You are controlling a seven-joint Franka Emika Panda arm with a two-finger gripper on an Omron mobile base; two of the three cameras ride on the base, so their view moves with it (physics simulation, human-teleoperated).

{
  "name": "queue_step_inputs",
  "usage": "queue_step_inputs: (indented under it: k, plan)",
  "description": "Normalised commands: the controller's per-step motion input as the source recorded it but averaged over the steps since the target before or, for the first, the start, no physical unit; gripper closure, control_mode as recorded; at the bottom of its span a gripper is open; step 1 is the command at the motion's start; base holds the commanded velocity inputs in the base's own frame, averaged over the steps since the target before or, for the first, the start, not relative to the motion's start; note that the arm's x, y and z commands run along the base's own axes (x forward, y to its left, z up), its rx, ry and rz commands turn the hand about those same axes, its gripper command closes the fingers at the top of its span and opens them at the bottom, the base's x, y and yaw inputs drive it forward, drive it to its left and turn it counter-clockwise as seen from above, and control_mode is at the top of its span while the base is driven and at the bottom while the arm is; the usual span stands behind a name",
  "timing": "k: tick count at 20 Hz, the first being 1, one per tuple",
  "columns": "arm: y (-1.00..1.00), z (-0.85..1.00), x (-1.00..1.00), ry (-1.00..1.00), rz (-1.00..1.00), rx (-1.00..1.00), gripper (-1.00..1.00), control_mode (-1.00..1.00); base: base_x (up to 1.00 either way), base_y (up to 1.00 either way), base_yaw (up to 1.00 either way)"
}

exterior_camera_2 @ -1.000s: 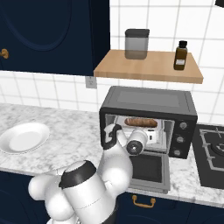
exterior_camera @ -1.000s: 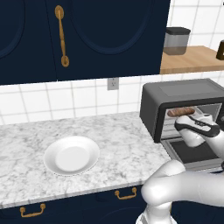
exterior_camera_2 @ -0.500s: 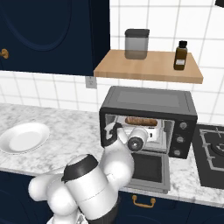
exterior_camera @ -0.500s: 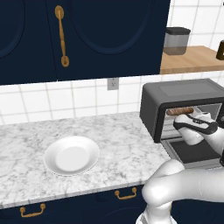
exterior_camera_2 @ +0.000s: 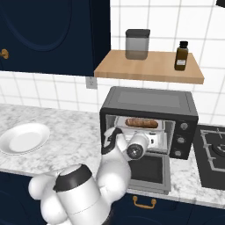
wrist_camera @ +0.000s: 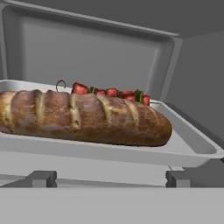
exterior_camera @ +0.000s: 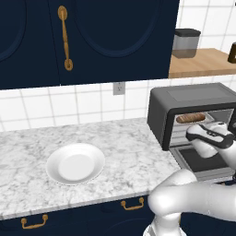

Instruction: Pick up the kebab skewer and baguette bread, and place them inside the toaster oven. Close the toaster oven door and start by setting the timer.

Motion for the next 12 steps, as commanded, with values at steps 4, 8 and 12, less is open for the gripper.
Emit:
queue_step_inputs:
  k: [4,8,12]
  plan:
    - [-0.42,0.09,-0.50,0.00,0.00,0.00,-1.00,-1.00,0.00,0.00,0.00]
    - [-0.42,0.24,-0.46,0.03,0.00,0.00,-1.00,-1.00,0.00,0.00,0.00]
    - [-0.44,0.18,-0.69,0.06,0.00,0.00,-1.00,-1.00,0.00,0.00,0.00]
